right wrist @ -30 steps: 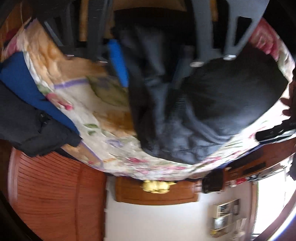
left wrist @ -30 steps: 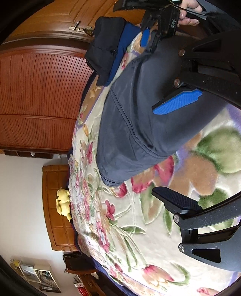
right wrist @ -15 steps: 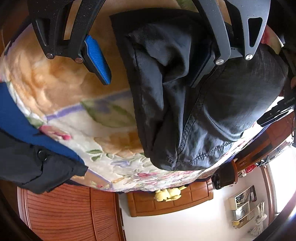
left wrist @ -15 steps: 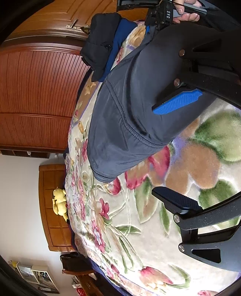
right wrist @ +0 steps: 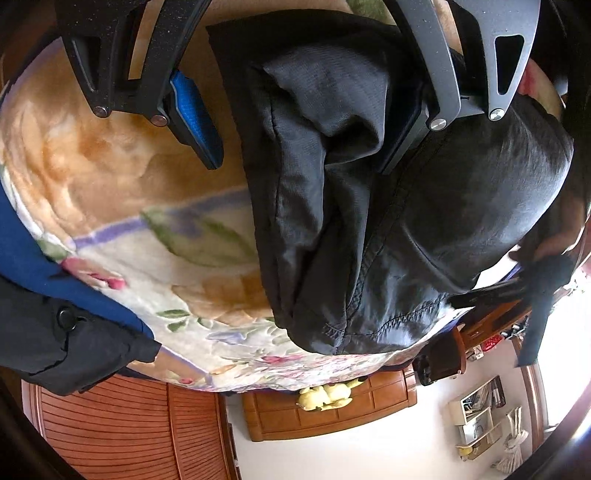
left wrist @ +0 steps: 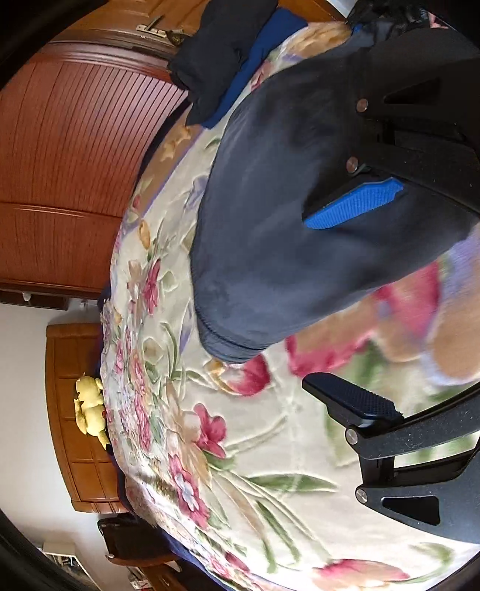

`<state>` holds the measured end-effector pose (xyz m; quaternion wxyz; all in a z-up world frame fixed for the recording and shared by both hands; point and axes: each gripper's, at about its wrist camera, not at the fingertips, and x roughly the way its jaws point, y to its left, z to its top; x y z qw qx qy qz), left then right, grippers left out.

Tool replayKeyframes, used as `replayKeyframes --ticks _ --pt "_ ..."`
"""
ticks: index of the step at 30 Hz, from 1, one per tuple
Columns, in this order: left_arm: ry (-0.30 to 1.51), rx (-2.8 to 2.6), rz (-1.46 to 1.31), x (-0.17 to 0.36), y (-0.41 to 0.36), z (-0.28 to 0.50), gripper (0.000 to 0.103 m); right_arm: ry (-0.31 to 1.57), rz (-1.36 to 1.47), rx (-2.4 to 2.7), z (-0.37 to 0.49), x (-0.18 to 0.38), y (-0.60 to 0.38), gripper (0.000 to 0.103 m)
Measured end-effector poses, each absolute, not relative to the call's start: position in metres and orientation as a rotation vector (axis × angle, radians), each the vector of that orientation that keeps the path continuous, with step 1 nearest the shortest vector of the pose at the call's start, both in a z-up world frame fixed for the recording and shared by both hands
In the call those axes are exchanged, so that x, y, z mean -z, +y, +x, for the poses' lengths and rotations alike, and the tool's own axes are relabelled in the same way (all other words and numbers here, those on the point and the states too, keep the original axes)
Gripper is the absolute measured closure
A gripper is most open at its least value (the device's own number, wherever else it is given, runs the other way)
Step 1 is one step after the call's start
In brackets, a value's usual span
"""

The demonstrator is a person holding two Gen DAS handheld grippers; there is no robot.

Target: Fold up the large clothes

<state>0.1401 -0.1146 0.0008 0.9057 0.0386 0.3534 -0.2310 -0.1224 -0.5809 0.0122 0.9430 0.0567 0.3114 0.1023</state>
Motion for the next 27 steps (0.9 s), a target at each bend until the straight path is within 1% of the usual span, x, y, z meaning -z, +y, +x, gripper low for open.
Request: replayKeyframes --ticks 6,8,9,11,12,13,14,15,16,17,18,19,20,22,27 --pt "0.75 0.498 0.064 -0.001 -0.12 0.164 0.022 0.637 0.114 -0.218 -0.121 -0.011 -0.581 0.02" --pt "0.753 0.505 0.06 0.002 -0.122 0.167 0.022 0.634 0.117 -0.241 -0.121 -0.011 -0.581 0.026" --pt "0.755 0.506 0.06 0.004 -0.122 0.168 0.022 0.635 0.122 -0.262 -0.12 -0.011 -0.579 0.032" --pt "0.763 0.511 0.066 0.008 -0.125 0.169 0.022 0.638 0.12 -0.28 -0.119 -0.012 -0.578 0.036" --pt "0.766 0.517 0.071 0.01 -0.127 0.17 0.025 0.638 0.117 -0.287 -0.119 -0.012 -0.577 0.039" --pt "0.773 0.537 0.071 0.012 -0.129 0.17 0.033 0.641 0.119 -0.296 -0.119 -0.012 -0.577 0.042" --pt "0.782 0.558 0.066 0.012 -0.13 0.17 0.046 0.644 0.123 -0.305 -0.118 -0.011 -0.577 0.044" --pt "0.796 0.586 0.056 0.013 -0.132 0.17 0.051 0.645 0.126 -0.321 -0.117 -0.011 -0.577 0.051" --pt "0.806 0.6 0.058 0.013 -0.135 0.17 0.06 0.645 0.123 -0.334 -0.118 -0.011 -0.576 0.057" --pt "0.812 0.619 0.067 0.012 -0.139 0.169 0.073 0.642 0.112 -0.34 -0.118 -0.012 -0.574 0.061" --pt "0.813 0.628 0.082 0.01 -0.143 0.166 0.075 0.636 0.098 -0.353 -0.12 -0.013 -0.571 0.07" --pt "0.806 0.62 0.107 0.008 -0.146 0.163 0.082 0.629 0.09 -0.358 -0.12 -0.013 -0.57 0.074" --pt "0.796 0.614 0.119 0.005 -0.146 0.161 0.089 0.623 0.077 -0.355 -0.121 -0.014 -0.569 0.076" --pt "0.759 0.579 0.122 -0.006 -0.141 0.153 0.094 0.583 0.07 -0.351 -0.124 -0.017 -0.57 0.085" --pt "0.694 0.555 0.137 -0.041 -0.124 0.133 0.096 0.539 0.076 -0.364 -0.128 -0.027 -0.58 0.089"
